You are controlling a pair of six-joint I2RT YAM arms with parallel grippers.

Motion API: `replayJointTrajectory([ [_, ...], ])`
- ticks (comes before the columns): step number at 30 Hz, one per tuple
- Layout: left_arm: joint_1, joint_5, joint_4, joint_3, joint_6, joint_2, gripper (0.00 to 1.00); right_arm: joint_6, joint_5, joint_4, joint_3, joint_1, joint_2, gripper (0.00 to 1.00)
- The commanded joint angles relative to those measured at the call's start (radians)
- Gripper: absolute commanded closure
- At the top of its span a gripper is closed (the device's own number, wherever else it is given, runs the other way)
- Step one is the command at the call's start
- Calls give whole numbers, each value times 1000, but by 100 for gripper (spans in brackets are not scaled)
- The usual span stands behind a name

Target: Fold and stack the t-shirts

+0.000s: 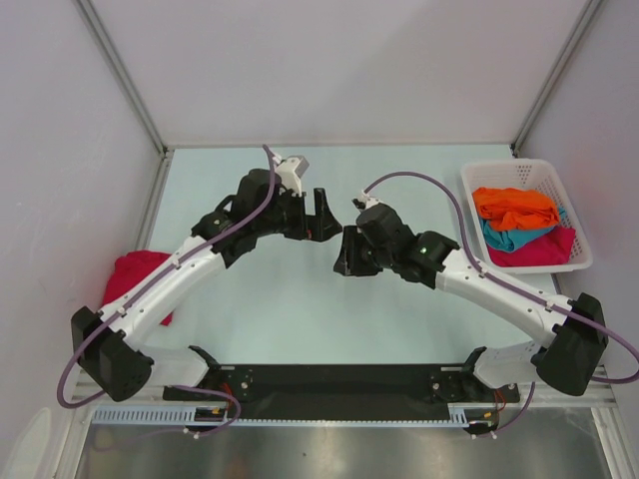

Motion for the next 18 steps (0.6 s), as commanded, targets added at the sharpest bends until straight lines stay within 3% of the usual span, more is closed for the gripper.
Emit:
replayJointTrajectory([
  [1, 8, 43, 51, -24, 0, -28, 0, 16, -17, 50, 2, -9, -7, 62],
  [18, 63, 48, 45, -28, 25, 0, 0, 6, -45, 44, -21, -58, 7, 62],
])
